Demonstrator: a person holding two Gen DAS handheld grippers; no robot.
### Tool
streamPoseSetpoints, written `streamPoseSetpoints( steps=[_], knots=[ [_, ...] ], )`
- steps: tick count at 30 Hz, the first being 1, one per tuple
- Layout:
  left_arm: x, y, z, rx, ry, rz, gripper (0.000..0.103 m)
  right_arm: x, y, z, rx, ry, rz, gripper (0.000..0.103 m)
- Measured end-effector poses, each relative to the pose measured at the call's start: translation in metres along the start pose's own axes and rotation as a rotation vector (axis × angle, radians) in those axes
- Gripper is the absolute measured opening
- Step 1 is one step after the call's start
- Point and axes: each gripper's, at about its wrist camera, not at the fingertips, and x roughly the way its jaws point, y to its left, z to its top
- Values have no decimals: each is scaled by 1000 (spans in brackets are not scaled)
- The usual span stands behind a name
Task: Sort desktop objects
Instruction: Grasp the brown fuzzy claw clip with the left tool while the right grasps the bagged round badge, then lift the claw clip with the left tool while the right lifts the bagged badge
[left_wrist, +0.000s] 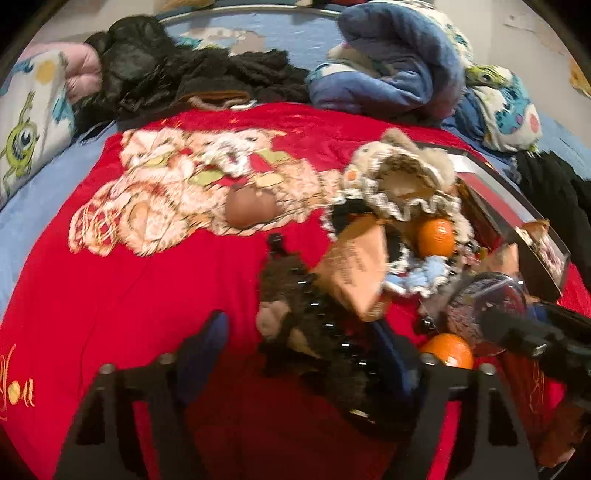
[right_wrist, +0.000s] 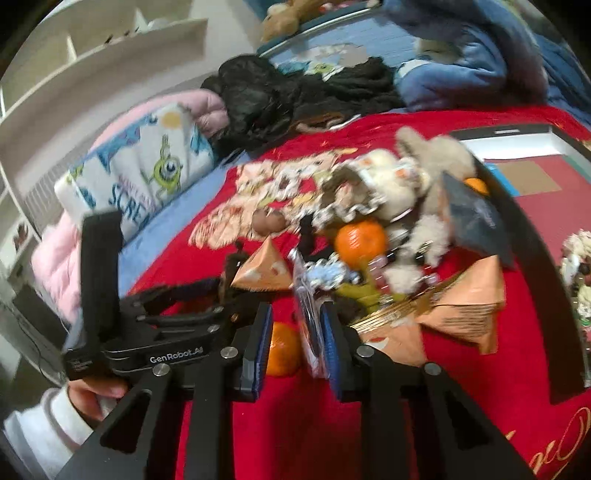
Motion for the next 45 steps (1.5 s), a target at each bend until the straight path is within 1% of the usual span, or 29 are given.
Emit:
streamPoseSetpoints(
  steps=[1,2,4,10,17,24,33,38,41,45],
  knots=[
    [-1,-4,0,20,-4,-8,59,5,3,-2,-6,17,-14,22],
    [-2,-8,0,38,-6,-10,59,8,5,-2,-9,21,-28,20],
    [-3,-12,-1,61,-15,11,59,9,6,-2,3,11,-36,18],
    [-5,-6,0,38,-17,-5,59,8,6,-3,21,-10,-57,17],
    [-10,-9,-2,47,-36,12,59,5,8,-3,36,-33,-89,14],
    [-23,-7,-4,47,-59,22,58,-3,11,-2,75,-61,-60,14],
    [-46,2,-7,39,-110,48,58,-9,18,-2,82,-85,-59,14],
    [-54,8,-6,3,-117,43,58,-10,21,-2,95,-94,-69,13],
    [-58,6,-6,-1,-129,45,58,-11,20,-2,110,-99,-59,13],
    [-63,-2,-4,-11,-139,23,58,-17,20,-1,122,-117,-57,13]
  ],
)
